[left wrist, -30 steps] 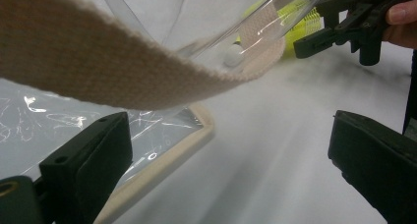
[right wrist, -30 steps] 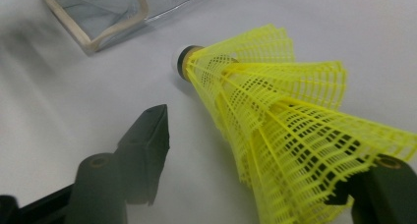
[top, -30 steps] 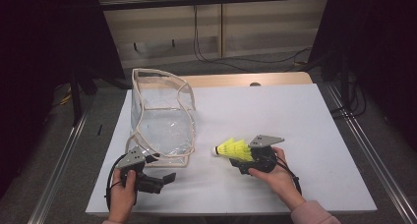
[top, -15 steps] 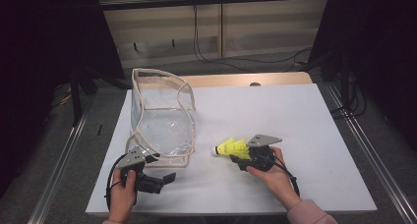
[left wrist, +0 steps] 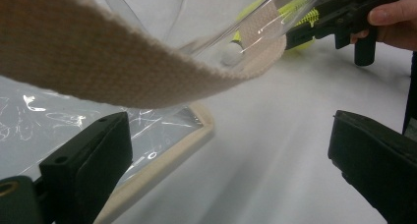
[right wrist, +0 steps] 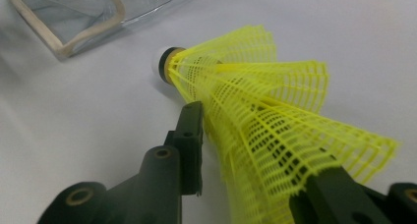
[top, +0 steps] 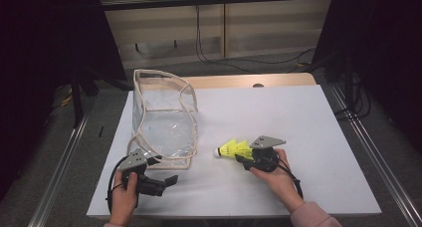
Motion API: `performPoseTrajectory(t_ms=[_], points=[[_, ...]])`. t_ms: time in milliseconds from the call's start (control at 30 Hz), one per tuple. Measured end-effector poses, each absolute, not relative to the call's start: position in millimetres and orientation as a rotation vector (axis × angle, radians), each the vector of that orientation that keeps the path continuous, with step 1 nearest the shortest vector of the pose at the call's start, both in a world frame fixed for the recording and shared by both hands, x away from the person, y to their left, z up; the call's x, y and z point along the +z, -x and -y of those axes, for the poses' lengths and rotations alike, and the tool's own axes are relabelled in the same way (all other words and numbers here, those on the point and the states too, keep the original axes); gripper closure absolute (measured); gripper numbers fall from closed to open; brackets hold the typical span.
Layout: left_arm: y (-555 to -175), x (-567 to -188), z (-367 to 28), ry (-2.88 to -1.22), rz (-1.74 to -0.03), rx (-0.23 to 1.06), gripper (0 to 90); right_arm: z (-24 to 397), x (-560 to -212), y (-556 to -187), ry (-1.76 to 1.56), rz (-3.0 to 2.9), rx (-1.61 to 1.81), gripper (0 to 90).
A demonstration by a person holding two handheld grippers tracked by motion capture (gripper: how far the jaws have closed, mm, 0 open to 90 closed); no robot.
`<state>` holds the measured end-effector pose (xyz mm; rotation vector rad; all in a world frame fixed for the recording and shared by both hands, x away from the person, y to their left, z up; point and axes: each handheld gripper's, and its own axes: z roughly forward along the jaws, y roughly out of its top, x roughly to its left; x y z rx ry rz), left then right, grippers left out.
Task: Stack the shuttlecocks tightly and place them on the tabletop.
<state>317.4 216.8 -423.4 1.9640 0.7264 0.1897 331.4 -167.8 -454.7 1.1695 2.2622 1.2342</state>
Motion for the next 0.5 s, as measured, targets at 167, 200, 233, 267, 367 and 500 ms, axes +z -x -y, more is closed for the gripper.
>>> performPoseTrajectory(t_ms=[167, 200, 233, 267, 367, 500], points=[[-317.2, -423.3, -217.4, -1.966, -0.728, 0.187, 2.8, 166.2, -454.5, -331.1, -1.141, -2.271, 1.238, 75.1], [-317.2, -423.2, -217.5, -1.965, -0.728, 0.188, 2.9, 166.1, -454.2, -330.7, -1.146, -2.27, 1.244, 77.0], [-317.2, -423.2, -217.5, -1.966, -0.728, 0.188, 2.9, 166.6, -454.2, -331.0, -1.137, -2.272, 1.254, 78.5], [-317.3, -423.1, -217.6, -1.967, -0.726, 0.19, 2.9, 166.7, -454.0, -331.2, -1.13, -2.272, 1.255, 78.8], [-317.4, -423.1, -217.5, -1.967, -0.725, 0.19, 2.8, 167.3, -453.9, -331.7, -1.122, -2.275, 1.256, 79.5], [-317.3, -423.2, -217.4, -1.968, -0.726, 0.19, 2.8, 168.2, -453.4, -332.0, -1.107, -2.283, 1.259, 80.8]])
